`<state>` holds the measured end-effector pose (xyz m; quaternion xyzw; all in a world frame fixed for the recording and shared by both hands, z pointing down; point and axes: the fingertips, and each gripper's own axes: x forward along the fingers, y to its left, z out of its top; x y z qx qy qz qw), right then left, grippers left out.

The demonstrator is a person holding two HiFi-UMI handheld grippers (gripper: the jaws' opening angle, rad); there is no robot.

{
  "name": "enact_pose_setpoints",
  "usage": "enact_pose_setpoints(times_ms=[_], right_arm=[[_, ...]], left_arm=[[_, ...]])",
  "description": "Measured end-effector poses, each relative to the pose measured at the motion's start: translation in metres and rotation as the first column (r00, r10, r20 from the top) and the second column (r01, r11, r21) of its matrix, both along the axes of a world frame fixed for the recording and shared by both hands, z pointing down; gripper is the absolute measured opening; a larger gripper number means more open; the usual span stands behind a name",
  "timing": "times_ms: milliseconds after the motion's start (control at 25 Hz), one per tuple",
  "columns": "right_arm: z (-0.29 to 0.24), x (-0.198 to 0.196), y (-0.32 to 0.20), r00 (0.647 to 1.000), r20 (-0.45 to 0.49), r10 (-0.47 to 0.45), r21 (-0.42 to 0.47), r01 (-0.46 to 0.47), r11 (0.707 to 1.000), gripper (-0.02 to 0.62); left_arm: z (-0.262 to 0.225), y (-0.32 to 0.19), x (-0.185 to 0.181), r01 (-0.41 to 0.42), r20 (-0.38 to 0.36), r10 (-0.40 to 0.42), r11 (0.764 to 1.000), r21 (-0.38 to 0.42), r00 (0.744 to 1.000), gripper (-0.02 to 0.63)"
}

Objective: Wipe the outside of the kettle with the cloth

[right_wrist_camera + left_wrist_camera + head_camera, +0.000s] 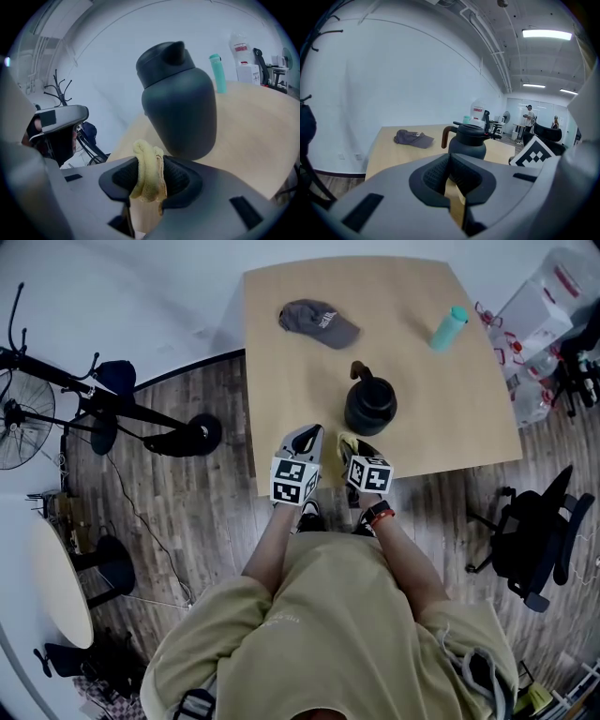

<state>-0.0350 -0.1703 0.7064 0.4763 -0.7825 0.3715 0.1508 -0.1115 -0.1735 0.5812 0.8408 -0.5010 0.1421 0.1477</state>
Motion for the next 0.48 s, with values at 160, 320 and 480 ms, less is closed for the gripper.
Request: enact_pose_setpoints(times_ms=[160, 320, 480], right_arm=[[0.008, -0.025, -0.013, 0.999, 0.009, 0.05, -0.023, -0.05, 0.998, 0.156], [0.017, -0.028, -0.029, 0.983, 0.041, 0.18, -0.081, -0.176, 0.981, 0.156], [0.022, -0.023, -0.04, 0.942, 0.096, 0.321, -0.15, -0.305, 0.94, 0.156]], left_arm=[[0.0, 0.0, -0.02, 0.007, 0.008, -0.007, 1.0, -0.002, 1.0, 0.025], [0.003, 0.0, -0.036, 0.015, 0.011, -0.015, 1.0, -0.008, 1.0, 0.025], [0.005, 0.003, -0.048, 0.018, 0.013, -0.018, 1.0, -0.017, 1.0, 0.025]])
